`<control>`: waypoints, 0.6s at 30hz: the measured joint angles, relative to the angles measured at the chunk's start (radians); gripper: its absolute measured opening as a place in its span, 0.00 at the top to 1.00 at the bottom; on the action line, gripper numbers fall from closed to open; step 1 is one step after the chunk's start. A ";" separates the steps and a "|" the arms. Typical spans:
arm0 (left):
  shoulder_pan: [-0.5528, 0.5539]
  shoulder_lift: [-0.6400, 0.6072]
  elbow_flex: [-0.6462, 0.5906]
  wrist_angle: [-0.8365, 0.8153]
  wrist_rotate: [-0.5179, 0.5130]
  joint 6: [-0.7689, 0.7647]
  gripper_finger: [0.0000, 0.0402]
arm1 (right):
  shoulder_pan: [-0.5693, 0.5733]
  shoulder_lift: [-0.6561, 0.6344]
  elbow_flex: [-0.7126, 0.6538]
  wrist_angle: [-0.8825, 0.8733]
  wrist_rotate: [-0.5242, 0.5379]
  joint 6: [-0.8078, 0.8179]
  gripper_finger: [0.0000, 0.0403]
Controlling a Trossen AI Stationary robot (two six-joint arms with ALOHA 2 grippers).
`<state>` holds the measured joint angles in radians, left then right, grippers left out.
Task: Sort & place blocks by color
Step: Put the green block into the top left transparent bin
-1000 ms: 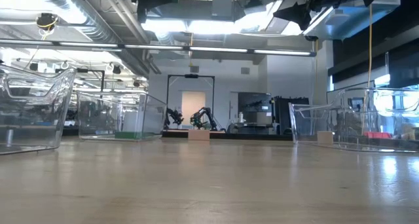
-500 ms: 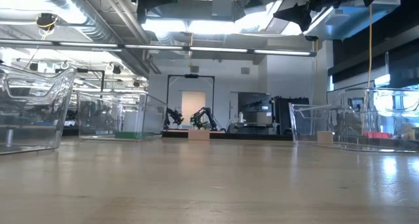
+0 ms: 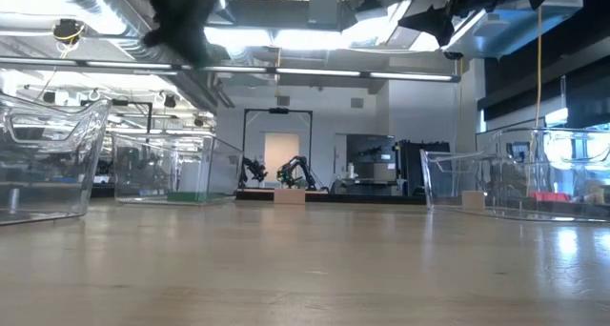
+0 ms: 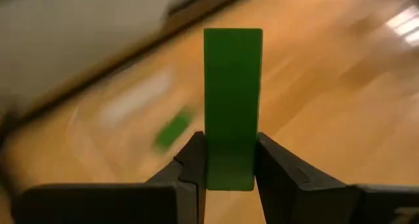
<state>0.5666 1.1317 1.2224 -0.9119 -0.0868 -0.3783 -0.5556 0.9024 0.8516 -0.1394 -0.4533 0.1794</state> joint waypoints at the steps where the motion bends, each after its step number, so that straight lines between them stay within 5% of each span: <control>1: 0.022 0.021 -0.005 -0.058 0.005 -0.010 0.80 | 0.000 0.000 0.000 -0.002 0.000 -0.001 0.21; 9: 0.098 0.203 -0.172 0.071 0.126 -0.132 0.80 | 0.000 0.000 0.000 -0.003 0.000 -0.001 0.21; 18: 0.111 0.400 -0.244 0.115 0.051 -0.248 0.80 | 0.000 0.000 0.000 -0.021 0.001 -0.001 0.21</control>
<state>0.6777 1.5319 0.9788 -0.7969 -0.0353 -0.6266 -0.5556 0.9024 0.8514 -0.1608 -0.4527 0.1785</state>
